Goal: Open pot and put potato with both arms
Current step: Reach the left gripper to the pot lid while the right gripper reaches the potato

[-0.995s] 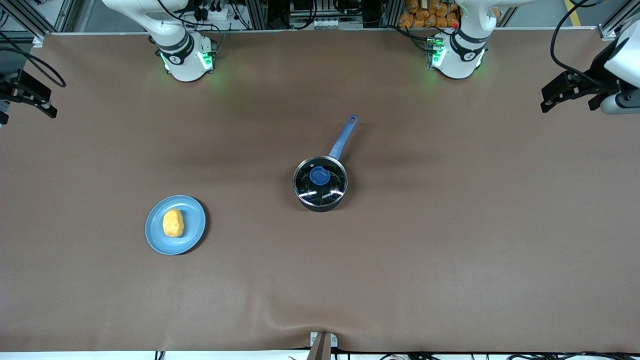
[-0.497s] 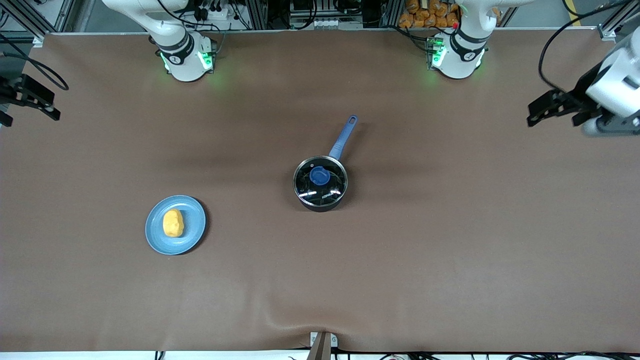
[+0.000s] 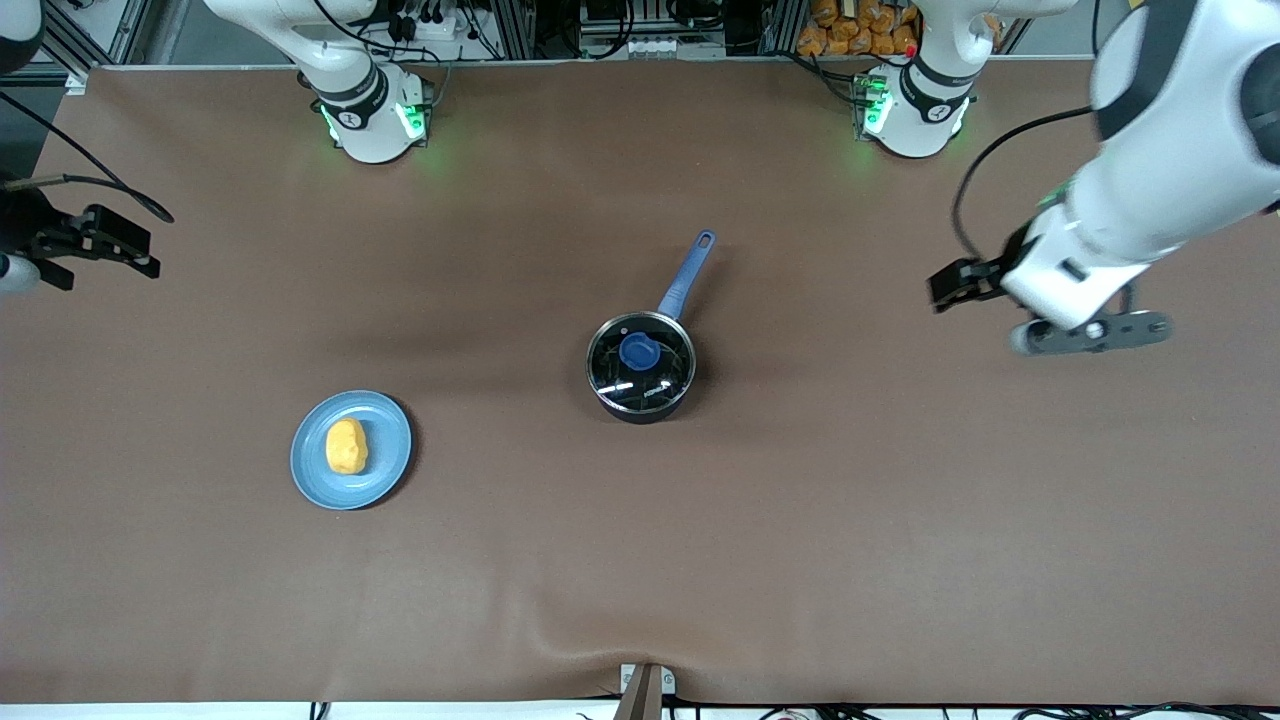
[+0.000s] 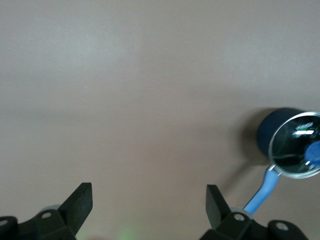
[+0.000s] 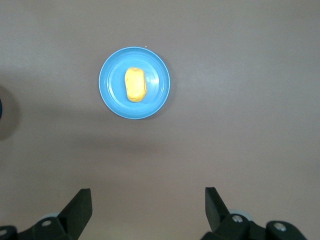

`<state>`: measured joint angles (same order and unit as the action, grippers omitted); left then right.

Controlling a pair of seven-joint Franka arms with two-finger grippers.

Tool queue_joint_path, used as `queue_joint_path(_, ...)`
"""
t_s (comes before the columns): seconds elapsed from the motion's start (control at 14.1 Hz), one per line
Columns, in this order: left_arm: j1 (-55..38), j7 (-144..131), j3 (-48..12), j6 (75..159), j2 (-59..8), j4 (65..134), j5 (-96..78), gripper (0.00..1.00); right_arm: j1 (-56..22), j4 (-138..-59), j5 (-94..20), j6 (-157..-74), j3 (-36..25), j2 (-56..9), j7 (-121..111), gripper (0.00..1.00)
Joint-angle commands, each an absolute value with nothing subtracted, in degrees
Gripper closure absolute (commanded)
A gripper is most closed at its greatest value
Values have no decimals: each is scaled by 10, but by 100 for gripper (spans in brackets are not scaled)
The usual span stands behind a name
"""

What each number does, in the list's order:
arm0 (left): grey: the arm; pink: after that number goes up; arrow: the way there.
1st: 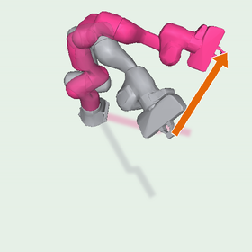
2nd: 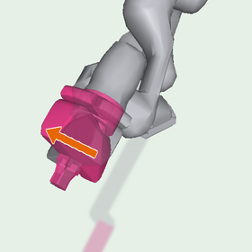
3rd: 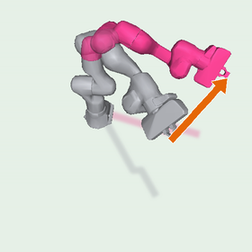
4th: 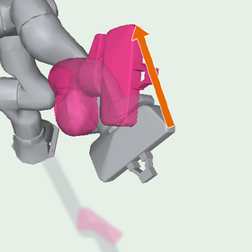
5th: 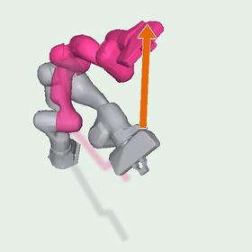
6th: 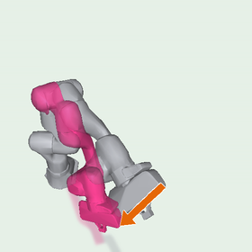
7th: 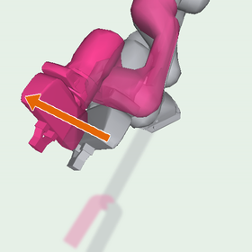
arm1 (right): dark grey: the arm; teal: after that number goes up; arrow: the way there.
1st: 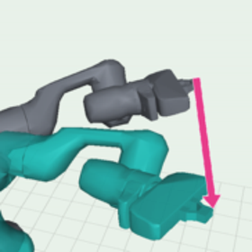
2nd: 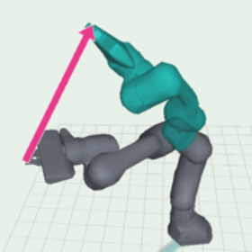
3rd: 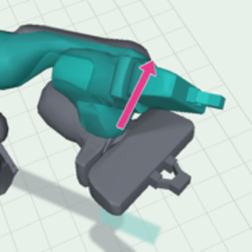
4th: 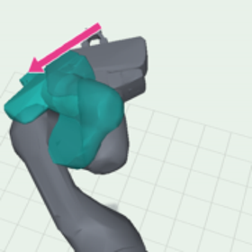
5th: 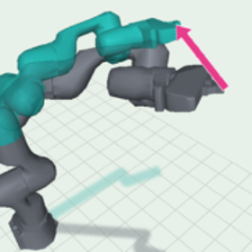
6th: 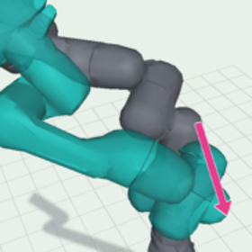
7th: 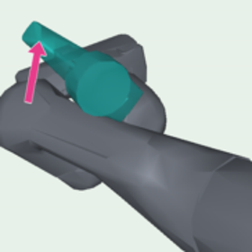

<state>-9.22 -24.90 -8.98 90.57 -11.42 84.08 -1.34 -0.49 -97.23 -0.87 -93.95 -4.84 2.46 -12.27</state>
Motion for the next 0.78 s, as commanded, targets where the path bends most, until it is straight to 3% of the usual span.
queue_joint_path(0.0, -126, -315, -89, 946, -162, 816, -16, 0, -12, -984, -11, -961, -42, 5, -114, 0)
queue_joint_path(0.36, -199, -416, -80, 990, -286, 719, -14, 0, -41, -1092, -33, -1097, -41, -13, -114, 0)
queue_joint_path(0.71, -266, -547, -54, 1077, -326, 715, -15, 0, -54, -1114, -40, -1182, -41, -66, -112, 0)
